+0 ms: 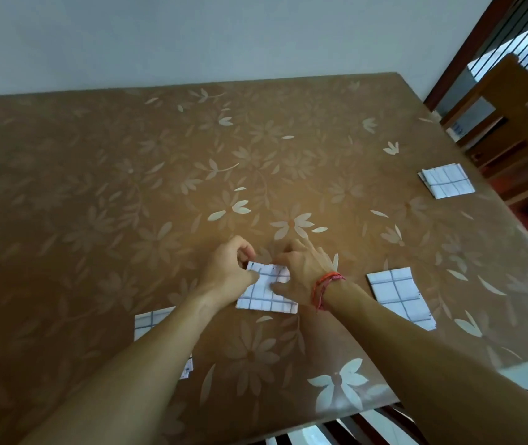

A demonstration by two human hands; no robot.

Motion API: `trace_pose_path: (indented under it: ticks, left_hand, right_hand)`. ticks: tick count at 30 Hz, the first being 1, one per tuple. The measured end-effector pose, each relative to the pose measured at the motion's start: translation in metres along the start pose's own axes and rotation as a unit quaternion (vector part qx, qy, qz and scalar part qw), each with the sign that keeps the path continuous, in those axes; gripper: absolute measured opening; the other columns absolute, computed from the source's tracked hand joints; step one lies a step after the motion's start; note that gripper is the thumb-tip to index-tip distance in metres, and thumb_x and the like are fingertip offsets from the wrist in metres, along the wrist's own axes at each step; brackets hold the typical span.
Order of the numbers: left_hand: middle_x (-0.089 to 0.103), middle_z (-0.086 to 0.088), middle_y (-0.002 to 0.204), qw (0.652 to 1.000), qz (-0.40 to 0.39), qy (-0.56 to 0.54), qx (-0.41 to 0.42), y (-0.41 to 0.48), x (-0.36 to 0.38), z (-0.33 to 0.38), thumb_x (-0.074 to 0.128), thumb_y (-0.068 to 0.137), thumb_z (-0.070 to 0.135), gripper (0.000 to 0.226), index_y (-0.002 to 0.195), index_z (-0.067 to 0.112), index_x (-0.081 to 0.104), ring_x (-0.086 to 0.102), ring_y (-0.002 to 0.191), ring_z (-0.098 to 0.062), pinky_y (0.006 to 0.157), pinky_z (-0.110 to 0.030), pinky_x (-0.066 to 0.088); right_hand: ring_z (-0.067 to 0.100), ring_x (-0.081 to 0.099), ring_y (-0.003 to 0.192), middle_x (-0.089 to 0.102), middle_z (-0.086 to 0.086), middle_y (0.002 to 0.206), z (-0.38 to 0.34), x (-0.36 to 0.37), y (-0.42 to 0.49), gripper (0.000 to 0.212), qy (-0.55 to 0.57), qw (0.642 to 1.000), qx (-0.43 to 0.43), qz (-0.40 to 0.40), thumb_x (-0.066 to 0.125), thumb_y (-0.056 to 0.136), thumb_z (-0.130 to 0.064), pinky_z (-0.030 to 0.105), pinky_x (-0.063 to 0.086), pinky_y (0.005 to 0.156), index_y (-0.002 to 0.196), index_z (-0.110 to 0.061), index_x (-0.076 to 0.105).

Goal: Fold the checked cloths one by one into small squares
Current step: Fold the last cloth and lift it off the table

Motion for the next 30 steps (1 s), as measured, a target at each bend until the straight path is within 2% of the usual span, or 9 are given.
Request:
trace_pose_path:
  ticks: [1, 2, 6, 13, 16, 18, 20, 23, 30]
  left_hand:
    - [0.064, -0.002, 0.085, 0.999, 0.004, -0.032, 0.003, -0.004, -0.003, 0.004, 0.073, 0.071, 0.000, 0.032, 0.086, 0.024, 0.057, 0.056, 0.072, -0.012, 0.066, -0.028, 0.050]
    - [0.065, -0.003, 0.083, 0.998, 0.008, -0.061, 0.010, -0.009, -0.008, 0.012, 0.075, 0.072, 0.000, 0.031, 0.087, 0.021, 0.058, 0.056, 0.071, -0.011, 0.064, -0.023, 0.050]
    - [0.068, -0.006, 0.083, 0.991, 0.012, -0.132, 0.036, -0.035, -0.028, 0.042, 0.080, 0.072, -0.001, 0.029, 0.090, 0.014, 0.063, 0.060, 0.071, -0.010, 0.063, -0.016, 0.050]
    - [0.074, -0.004, 0.087, 0.970, 0.070, -0.229, 0.036, -0.082, -0.073, 0.074, 0.081, 0.075, 0.005, 0.023, 0.093, 0.012, 0.069, 0.069, 0.081, -0.014, 0.069, -0.018, 0.052]
    - [0.075, -0.007, 0.088, 0.952, 0.077, -0.294, 0.023, -0.105, -0.085, 0.082, 0.079, 0.078, 0.009, 0.019, 0.095, 0.013, 0.072, 0.071, 0.082, -0.023, 0.075, -0.035, 0.056]
    - [0.075, -0.009, 0.092, 0.946, 0.066, -0.315, 0.038, -0.120, -0.092, 0.094, 0.077, 0.080, 0.011, 0.017, 0.097, 0.013, 0.074, 0.072, 0.088, -0.027, 0.082, -0.042, 0.057]
    - [0.075, -0.012, 0.092, 0.938, 0.069, -0.336, 0.057, -0.135, -0.100, 0.108, 0.074, 0.082, 0.006, 0.014, 0.096, 0.007, 0.073, 0.072, 0.089, -0.029, 0.083, -0.041, 0.056]
    - [0.075, -0.013, 0.088, 0.931, 0.095, -0.343, 0.082, -0.155, -0.116, 0.126, 0.071, 0.084, 0.001, 0.008, 0.091, 0.006, 0.072, 0.071, 0.084, -0.028, 0.077, -0.037, 0.056]
    - [0.075, -0.009, 0.078, 0.924, 0.186, -0.316, 0.111, -0.199, -0.163, 0.139, 0.073, 0.081, 0.001, 0.007, 0.085, 0.007, 0.071, 0.072, 0.074, -0.024, 0.068, -0.035, 0.058]
  right_hand:
    - [0.018, 0.048, 0.093, 0.057, -0.004, 0.098, -0.002, -0.005, -0.003, 0.025, -0.041, 0.999, -0.006, -0.015, 0.054, 0.078, -0.042, 0.031, 0.037, 0.077, 0.086, -0.021, 0.066]
    - [0.016, 0.052, 0.088, 0.060, -0.007, 0.091, 0.002, -0.008, -0.011, 0.017, -0.006, 1.000, 0.012, -0.010, 0.056, 0.079, -0.038, 0.029, 0.038, 0.076, 0.079, -0.023, 0.064]
    - [0.027, 0.066, 0.090, 0.069, 0.003, 0.090, 0.016, -0.015, -0.042, 0.015, 0.070, 0.994, 0.064, -0.061, 0.060, 0.083, -0.031, 0.035, 0.053, 0.071, 0.092, -0.024, 0.069]
    - [0.017, 0.053, 0.063, 0.058, -0.001, 0.064, -0.040, -0.138, -0.079, 0.014, 0.155, 0.979, 0.010, 0.132, 0.064, 0.084, -0.027, 0.023, 0.040, 0.057, 0.077, -0.015, 0.067]
    - [0.013, 0.052, 0.057, 0.058, -0.002, 0.058, -0.046, -0.166, -0.097, 0.017, 0.216, 0.961, 0.017, 0.170, 0.070, 0.081, -0.027, 0.025, 0.041, 0.056, 0.071, -0.014, 0.067]
    - [0.004, 0.048, 0.050, 0.054, -0.009, 0.052, -0.054, -0.185, -0.107, 0.023, 0.268, 0.944, 0.022, 0.192, 0.074, 0.079, -0.026, 0.018, 0.038, 0.052, 0.061, -0.018, 0.063]
    - [-0.001, 0.053, 0.052, 0.060, -0.012, 0.055, -0.061, -0.197, -0.115, 0.023, 0.318, 0.928, 0.022, 0.190, 0.077, 0.078, -0.024, 0.016, 0.043, 0.054, 0.059, -0.023, 0.063]
    - [0.010, 0.071, 0.069, 0.074, -0.003, 0.071, -0.080, -0.213, -0.128, 0.008, 0.410, 0.895, 0.008, 0.175, 0.078, 0.077, -0.015, 0.031, 0.059, 0.068, 0.074, -0.021, 0.073]
    - [0.022, 0.073, 0.074, 0.075, 0.012, 0.076, -0.130, -0.233, -0.148, 0.004, 0.523, 0.839, -0.034, 0.144, 0.076, 0.079, -0.007, 0.039, 0.060, 0.072, 0.083, -0.007, 0.076]
Point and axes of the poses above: each hand's wrist, its own y-axis towards the middle knuckle, its own x-axis out of the palm, z = x × y, the point moved 5 cm from there along y, towards the middle knuckle
